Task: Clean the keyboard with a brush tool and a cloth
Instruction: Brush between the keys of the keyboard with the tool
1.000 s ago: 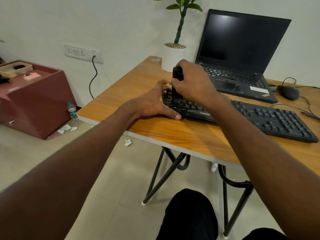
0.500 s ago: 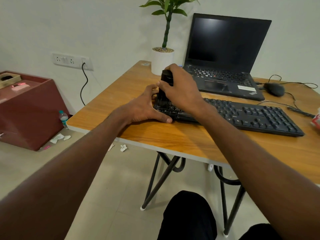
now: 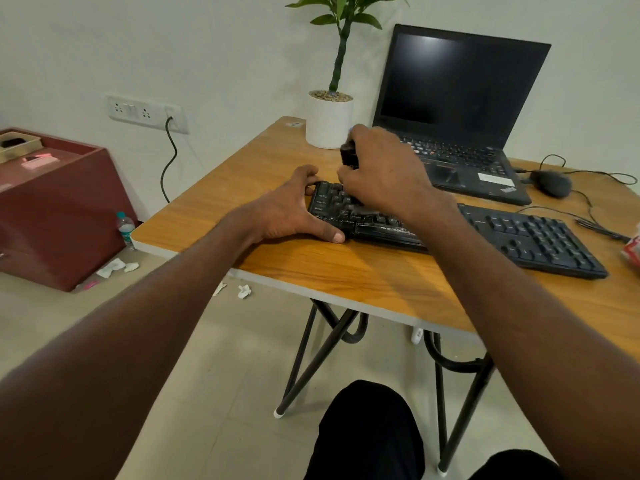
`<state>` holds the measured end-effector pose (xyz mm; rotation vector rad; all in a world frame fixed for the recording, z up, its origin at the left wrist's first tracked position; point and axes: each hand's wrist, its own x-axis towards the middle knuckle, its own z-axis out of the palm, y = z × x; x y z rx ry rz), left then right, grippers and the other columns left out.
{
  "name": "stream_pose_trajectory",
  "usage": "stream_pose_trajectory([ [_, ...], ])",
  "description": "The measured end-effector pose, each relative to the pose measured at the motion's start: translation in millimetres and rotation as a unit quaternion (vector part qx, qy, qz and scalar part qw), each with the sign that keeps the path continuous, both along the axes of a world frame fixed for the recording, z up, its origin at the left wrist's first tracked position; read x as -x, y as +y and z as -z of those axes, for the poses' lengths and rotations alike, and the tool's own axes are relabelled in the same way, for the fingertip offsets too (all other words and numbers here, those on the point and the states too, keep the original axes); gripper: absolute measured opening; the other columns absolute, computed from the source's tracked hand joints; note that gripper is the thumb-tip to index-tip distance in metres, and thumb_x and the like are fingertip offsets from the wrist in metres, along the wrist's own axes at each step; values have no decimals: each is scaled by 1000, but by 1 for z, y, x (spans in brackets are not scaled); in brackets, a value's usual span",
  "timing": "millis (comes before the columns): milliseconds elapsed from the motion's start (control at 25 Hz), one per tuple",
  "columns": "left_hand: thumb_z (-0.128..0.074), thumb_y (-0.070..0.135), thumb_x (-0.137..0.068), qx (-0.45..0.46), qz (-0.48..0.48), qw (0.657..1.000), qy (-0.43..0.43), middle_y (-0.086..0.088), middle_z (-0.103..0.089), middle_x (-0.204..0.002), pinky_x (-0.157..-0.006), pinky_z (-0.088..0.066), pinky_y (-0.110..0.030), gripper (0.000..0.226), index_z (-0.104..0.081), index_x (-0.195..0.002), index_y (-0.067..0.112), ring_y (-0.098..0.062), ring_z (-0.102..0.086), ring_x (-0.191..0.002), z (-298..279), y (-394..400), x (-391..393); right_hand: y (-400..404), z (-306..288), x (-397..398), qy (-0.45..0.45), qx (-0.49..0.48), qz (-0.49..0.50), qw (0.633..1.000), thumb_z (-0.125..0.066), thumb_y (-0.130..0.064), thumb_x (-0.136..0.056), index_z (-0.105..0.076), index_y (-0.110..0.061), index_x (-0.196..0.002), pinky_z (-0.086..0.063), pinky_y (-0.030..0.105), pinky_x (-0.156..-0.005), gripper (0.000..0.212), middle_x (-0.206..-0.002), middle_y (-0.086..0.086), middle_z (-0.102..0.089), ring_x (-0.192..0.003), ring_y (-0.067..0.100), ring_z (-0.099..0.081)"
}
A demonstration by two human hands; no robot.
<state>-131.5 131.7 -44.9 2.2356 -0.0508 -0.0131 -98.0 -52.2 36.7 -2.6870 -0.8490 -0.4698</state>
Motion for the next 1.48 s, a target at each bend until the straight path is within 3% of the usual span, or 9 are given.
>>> stream_pose_trajectory([
  [160,-102,58,-51,7,3,1000,-3,4,-32,-167,-126,-33,-44,148,-11,-165,32,-13,-34,-149,0,2,0,0,8,1,-11,3,-8,1000,-66,-35,-98,-50,-16,-133,-53,43,-89,43,-126,9,-58,-112,27,-59],
  [360,-102,58,-54,10,8,1000,-6,3,-30,-169,-126,-32,-43,146,-12,-165,34,-14,-31,-152,0,1,1,3,12,4,116,-262,-80,955,-66,-36,-100,-54,-17,-131,-55,30,-88,37,-116,-5,-60,-105,11,-59],
  [560,-101,58,-51,7,7,1000,-6,4,-33,-165,-124,-35,-42,145,-14,-164,31,-13,-35,-146,0,1,2,-16,4,-4,13,-36,-1,999,-69,-33,-96,-52,-18,-134,-54,39,-89,44,-124,4,-59,-111,23,-59],
  [640,-100,58,-50,5,6,1000,-4,4,-33,-165,-125,-34,-43,146,-13,-164,31,-13,-35,-147,-1,1,1,-19,1,-3,-10,-7,43,999,-67,-32,-96,-50,-18,-137,-54,43,-86,47,-128,9,-57,-113,30,-60],
  [760,-101,60,-49,2,4,1000,-5,4,-33,-166,-125,-33,-44,148,-13,-164,31,-13,-34,-149,-1,0,2,-7,8,4,4,-33,16,999,-67,-34,-98,-50,-18,-135,-50,37,-82,43,-125,5,-58,-110,24,-59],
  [960,-102,59,-54,7,9,1000,-9,6,-37,-163,-122,-35,-42,145,-11,-165,34,-15,-37,-147,0,0,3,20,11,8,120,-253,-97,955,-68,-33,-99,-54,-17,-129,-56,36,-91,36,-115,-2,-60,-107,15,-59],
  [1280,-102,53,-56,2,3,1000,-7,2,-34,-166,-124,-34,-41,142,-14,-165,28,-12,-35,-147,-2,0,4,-9,15,-3,-1,-134,-37,990,-70,-34,-94,-54,-21,-128,-50,30,-82,40,-120,-1,-60,-104,14,-56],
  [1400,-101,56,-55,-5,5,1000,-12,3,-33,-166,-123,-34,-40,142,-15,-165,28,-12,-34,-147,-3,-2,5,-9,17,0,72,-205,-76,973,-71,-32,-96,-55,-20,-127,-50,22,-78,37,-113,-4,-60,-100,10,-59],
  [1480,-101,56,-55,-6,5,1000,-10,3,-33,-166,-122,-34,-38,143,-15,-165,27,-10,-34,-146,-4,-2,6,-19,13,-2,88,-175,-59,979,-72,-31,-93,-56,-20,-127,-52,26,-81,39,-112,-4,-60,-101,13,-59],
])
